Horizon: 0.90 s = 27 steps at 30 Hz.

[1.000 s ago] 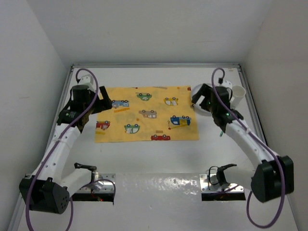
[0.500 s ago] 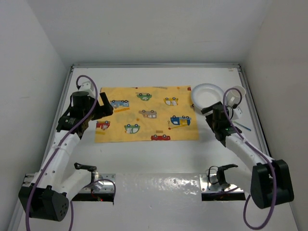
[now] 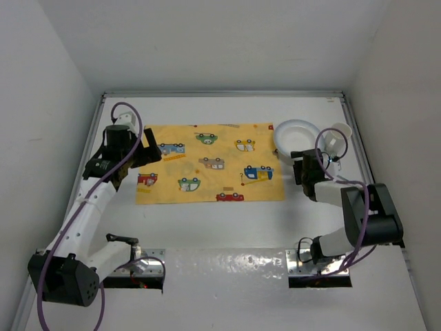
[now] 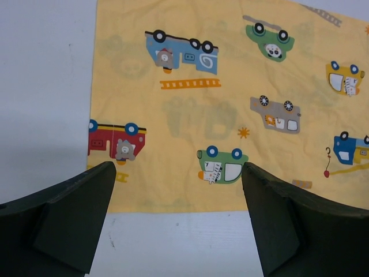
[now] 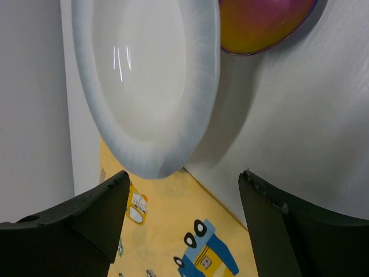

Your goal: Set the dinner table for one person

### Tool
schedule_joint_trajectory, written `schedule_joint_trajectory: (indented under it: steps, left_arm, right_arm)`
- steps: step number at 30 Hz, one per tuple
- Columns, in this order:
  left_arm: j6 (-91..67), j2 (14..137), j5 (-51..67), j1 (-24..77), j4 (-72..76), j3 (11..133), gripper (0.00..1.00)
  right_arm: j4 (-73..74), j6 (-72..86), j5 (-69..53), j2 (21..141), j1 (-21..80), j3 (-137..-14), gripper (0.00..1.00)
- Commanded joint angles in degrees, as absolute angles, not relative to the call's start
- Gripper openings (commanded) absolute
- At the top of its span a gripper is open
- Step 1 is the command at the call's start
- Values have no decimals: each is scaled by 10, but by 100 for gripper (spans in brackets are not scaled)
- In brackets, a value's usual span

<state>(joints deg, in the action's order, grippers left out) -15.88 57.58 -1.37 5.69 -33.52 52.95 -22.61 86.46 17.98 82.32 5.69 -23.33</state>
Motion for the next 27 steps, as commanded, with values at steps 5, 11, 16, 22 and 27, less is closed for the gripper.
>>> schedule_joint_trajectory:
  steps: [5, 11, 16, 22, 27]
  left_arm:
    - [-147, 598, -25, 62, -330, 559, 89]
    - [-145, 606, -35, 62, -329, 563, 89]
    - [-147, 610, -38, 61, -327, 561, 90]
    - [-149, 614, -38, 61, -322, 558, 90]
    - [-148, 615, -32, 62, -319, 557, 90]
  right_arm:
    - [-342, 922, 186, 904, 46, -271, 72]
    - [-406, 954, 196, 966, 46, -277, 64]
    - [-415, 960, 207, 990, 46, -287, 51]
    - [-429, 960, 215, 990, 46, -278, 26]
    - [-489, 959, 206, 991, 46, -254, 8]
